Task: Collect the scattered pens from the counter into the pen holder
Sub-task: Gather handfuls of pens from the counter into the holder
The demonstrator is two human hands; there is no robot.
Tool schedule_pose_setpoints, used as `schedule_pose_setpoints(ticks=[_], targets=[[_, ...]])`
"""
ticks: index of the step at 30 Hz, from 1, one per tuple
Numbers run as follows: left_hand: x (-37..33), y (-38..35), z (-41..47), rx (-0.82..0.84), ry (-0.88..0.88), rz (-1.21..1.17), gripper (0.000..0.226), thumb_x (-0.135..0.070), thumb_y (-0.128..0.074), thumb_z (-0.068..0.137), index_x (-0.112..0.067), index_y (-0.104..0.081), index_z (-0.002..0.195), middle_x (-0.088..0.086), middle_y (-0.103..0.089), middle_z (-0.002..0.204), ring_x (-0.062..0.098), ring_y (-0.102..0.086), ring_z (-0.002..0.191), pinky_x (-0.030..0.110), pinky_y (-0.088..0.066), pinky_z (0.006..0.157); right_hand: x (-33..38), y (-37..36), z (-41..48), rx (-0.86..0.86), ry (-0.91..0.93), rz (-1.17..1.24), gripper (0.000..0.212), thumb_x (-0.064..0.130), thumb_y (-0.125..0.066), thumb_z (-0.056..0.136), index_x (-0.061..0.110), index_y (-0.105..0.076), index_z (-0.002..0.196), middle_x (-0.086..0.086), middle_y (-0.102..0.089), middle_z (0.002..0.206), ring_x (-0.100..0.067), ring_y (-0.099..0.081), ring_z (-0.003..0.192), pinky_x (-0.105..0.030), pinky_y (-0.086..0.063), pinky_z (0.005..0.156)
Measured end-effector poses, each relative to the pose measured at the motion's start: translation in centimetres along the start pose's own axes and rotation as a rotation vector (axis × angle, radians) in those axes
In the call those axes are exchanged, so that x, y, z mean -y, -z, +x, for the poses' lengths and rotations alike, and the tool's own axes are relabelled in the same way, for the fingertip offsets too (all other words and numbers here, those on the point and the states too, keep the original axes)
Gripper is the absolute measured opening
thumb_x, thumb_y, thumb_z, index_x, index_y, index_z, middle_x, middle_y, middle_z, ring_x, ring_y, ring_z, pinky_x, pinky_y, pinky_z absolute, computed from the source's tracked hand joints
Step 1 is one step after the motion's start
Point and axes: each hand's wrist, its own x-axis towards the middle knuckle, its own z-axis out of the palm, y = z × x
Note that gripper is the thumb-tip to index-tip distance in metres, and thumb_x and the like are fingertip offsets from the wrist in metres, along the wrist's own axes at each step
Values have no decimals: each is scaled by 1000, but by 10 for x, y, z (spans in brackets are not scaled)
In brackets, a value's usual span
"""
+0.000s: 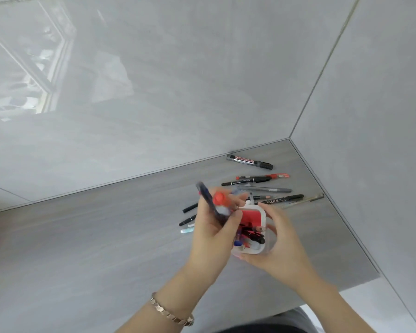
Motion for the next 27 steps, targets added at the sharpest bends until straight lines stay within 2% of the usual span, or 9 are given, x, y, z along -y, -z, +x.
schedule_pose_setpoints(ticks=[4,6,8,11,14,17,20,23,27], targets=[[2,12,-2,-12,-45,214,42,7,-61,80,-32,-56,91,-6,-72,80,9,-67,93,15,-52,78,1,4,-7,-22,34,-2,86,23,-90,44,57,-42,107,22,-48,120,0,-47,116,-4,-41,89],[3,15,-4,-28,-5,274,36,0,-68,77,-34,-59,89,-7,-73,74,9,-69,81,16,-54,71,0,4,-11,-10,23,-20,88,23,-91,45,62,-39,104,27,-44,119,4,-46,114,-4,-41,87],[3,18,-6,-22,30,363,37,-4,-70,76,-38,-61,86,-4,-73,68,9,-68,69,20,-56,67,-2,3,-13,7,12,-40,87,25,-91,45,56,-40,108,26,-43,119,3,-46,114,-7,-43,87],[4,21,-10,89,63,480,18,-13,-70,77,-30,-68,81,0,-74,83,12,-69,76,31,-57,76,-5,1,-17,28,-11,-37,86,24,-90,46,45,-42,114,20,-45,121,-2,-48,115,-16,-46,91],[3,16,-18,179,154,501,9,-22,-65,79,-29,-71,81,-17,-72,88,3,-67,82,24,-54,79,-7,0,-19,33,-13,-50,87,23,-90,46,43,-42,116,20,-45,121,-2,-48,116,-21,-46,95],[4,15,-22,31,31,446,37,-7,-64,81,-42,-62,96,-18,-70,95,0,-66,89,20,-54,81,-5,-1,-19,31,-18,-56,89,27,-91,46,35,-43,121,16,-46,123,2,-45,116,-8,-42,94],[7,19,-21,-68,-159,456,68,3,-64,79,-56,-47,109,-19,-64,109,6,-65,100,21,-53,85,1,-2,-19,35,5,-71,87,27,-90,47,41,-42,118,23,-44,121,4,-43,116,1,-36,90],[10,24,-20,-123,-355,572,47,-16,-66,75,-44,-52,110,-5,-67,101,20,-66,94,39,-56,80,8,-1,-20,46,23,-70,86,24,-89,48,48,-39,114,30,-41,119,7,-41,116,4,-34,88],[10,25,-15,-224,-406,615,11,-28,-65,73,-30,-64,84,-5,-67,85,6,-64,87,15,-49,79,13,-3,-20,77,43,-96,86,23,-87,50,43,-39,118,29,-40,121,7,-40,117,4,-33,88]])
